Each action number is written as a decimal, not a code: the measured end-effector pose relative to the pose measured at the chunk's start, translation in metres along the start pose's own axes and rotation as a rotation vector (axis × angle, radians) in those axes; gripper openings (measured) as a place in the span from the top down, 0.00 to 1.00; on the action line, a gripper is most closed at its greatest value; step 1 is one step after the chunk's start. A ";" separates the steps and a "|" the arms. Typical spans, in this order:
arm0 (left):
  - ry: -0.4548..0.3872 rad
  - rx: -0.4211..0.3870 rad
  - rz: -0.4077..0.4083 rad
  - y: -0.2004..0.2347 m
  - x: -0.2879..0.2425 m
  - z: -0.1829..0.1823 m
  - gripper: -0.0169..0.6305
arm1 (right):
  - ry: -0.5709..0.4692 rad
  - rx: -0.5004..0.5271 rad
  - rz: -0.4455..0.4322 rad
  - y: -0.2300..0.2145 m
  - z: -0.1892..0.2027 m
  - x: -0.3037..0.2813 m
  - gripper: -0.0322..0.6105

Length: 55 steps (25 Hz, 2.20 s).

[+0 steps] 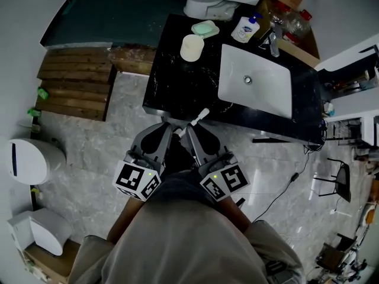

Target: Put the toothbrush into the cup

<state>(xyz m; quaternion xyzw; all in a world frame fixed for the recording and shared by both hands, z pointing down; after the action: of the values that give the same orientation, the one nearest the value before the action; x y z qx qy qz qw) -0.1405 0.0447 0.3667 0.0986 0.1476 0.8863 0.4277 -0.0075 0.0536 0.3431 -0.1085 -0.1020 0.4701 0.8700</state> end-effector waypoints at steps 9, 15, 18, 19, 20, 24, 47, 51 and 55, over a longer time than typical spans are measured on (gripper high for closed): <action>0.034 -0.014 0.045 0.044 -0.060 -0.017 0.96 | -0.001 -0.012 0.021 -0.036 -0.003 -0.065 0.87; 0.056 -0.008 0.075 0.069 -0.101 -0.021 0.96 | -0.024 -0.011 0.051 -0.065 -0.009 -0.099 0.87; 0.069 -0.006 0.088 0.080 -0.123 -0.021 0.96 | -0.026 -0.018 0.064 -0.082 -0.009 -0.115 0.87; 0.073 -0.004 0.092 0.083 -0.129 -0.021 0.96 | -0.027 -0.019 0.066 -0.087 -0.009 -0.119 0.87; 0.075 -0.003 0.096 0.085 -0.135 -0.022 0.96 | -0.031 -0.021 0.069 -0.092 -0.010 -0.122 0.87; 0.080 -0.017 0.115 0.092 -0.159 -0.023 0.96 | -0.056 -0.024 0.089 -0.114 -0.016 -0.133 0.87; 0.224 -0.119 0.402 0.130 -0.240 -0.043 0.96 | -0.159 -0.060 0.371 -0.147 -0.022 -0.171 0.87; 0.258 -0.146 0.515 0.149 -0.253 -0.046 0.96 | -0.172 -0.061 0.469 -0.143 -0.014 -0.185 0.87; 0.288 -0.118 0.612 0.168 -0.262 -0.046 0.96 | -0.197 -0.043 0.545 -0.135 -0.010 -0.201 0.87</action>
<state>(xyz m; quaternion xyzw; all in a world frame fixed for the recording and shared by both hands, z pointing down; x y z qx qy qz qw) -0.1155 -0.2692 0.3685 -0.0128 0.1188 0.9854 0.1215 -0.0049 -0.1885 0.3564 -0.1039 -0.1629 0.6923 0.6952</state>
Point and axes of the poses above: the fingertips, and each gripper's own axes: x backward along the fingers, y to its left, z out of its underside, the point moved 6 cm from there along x, backward along the fingers, and after that the axes turned 8 degrees about -y, right-handed, at the moved point
